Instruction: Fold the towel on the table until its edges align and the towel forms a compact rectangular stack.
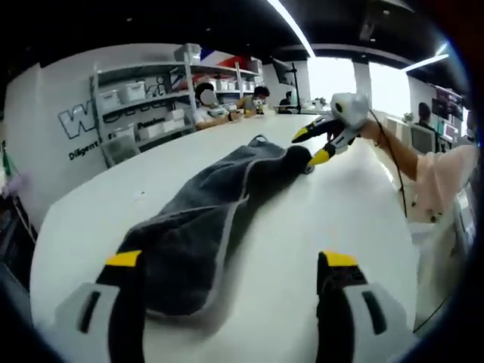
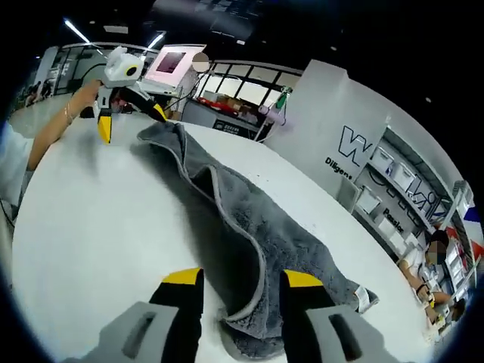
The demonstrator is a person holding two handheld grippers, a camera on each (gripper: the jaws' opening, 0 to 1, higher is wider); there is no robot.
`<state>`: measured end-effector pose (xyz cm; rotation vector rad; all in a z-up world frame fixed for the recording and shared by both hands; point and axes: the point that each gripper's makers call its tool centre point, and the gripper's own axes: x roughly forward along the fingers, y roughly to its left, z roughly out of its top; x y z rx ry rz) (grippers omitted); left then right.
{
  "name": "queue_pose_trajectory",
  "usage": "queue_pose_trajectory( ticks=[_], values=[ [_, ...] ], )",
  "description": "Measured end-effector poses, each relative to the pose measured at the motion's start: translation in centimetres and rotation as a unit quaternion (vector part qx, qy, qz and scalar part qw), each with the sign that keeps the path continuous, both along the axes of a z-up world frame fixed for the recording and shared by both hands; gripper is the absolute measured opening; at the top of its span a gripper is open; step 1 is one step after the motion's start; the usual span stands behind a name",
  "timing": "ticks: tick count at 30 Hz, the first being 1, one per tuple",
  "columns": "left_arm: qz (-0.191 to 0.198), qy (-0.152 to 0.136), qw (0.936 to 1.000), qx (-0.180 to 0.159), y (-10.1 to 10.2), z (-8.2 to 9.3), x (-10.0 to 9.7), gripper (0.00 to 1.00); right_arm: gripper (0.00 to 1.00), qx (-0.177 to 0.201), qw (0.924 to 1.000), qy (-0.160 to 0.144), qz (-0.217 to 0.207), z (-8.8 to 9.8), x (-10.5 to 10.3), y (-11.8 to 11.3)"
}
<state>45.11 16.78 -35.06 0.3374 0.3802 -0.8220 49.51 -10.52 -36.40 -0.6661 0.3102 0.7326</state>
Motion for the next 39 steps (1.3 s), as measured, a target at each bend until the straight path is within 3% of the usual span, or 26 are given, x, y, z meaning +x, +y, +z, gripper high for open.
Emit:
queue_pose_trajectory(
  ticks=[8,12,16,28,31,39],
  values=[
    [0.002,0.0,0.9999,0.011,0.2,-0.3,0.1,0.99,0.11,-0.005,0.9999,-0.011,-0.007,-0.3,1.0,-0.8],
    [0.002,0.002,0.9998,0.018,0.3,-0.6,0.1,0.99,0.05,-0.008,0.9998,-0.013,-0.008,-0.5,1.1,-1.3],
    [0.005,0.003,0.9998,0.021,0.5,-0.6,0.3,0.99,0.03,0.007,0.9997,-0.021,-0.012,0.1,0.9,-1.7],
    [0.006,0.004,0.9995,0.031,0.7,-1.0,0.4,0.99,0.02,0.082,0.9917,-0.07,-0.069,5.2,1.7,-5.6],
    [0.007,0.004,0.9995,0.031,0.8,-1.0,0.4,0.99,0.02,0.09,0.9889,-0.085,-0.081,6.7,1.7,-7.0],
    [0.006,0.004,0.9995,0.031,0.8,-1.0,0.3,0.99,0.02,0.093,0.9844,-0.106,-0.106,8.6,0.9,-10.3]
  ],
)
